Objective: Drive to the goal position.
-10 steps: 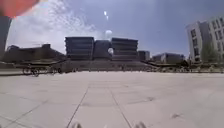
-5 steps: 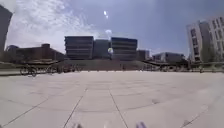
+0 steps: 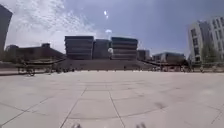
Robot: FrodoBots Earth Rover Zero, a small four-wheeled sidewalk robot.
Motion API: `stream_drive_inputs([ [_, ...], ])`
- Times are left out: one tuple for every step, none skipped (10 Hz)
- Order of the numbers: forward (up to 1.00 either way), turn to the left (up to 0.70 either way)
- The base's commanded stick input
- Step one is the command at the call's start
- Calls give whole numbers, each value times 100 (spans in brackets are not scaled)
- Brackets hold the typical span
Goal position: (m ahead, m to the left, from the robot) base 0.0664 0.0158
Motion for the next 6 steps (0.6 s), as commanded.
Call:
stream_drive_inputs([
  [45, 3],
  [45, 3],
  [45, 3],
  [45, 3],
  [45, 3],
  [45, 12],
])
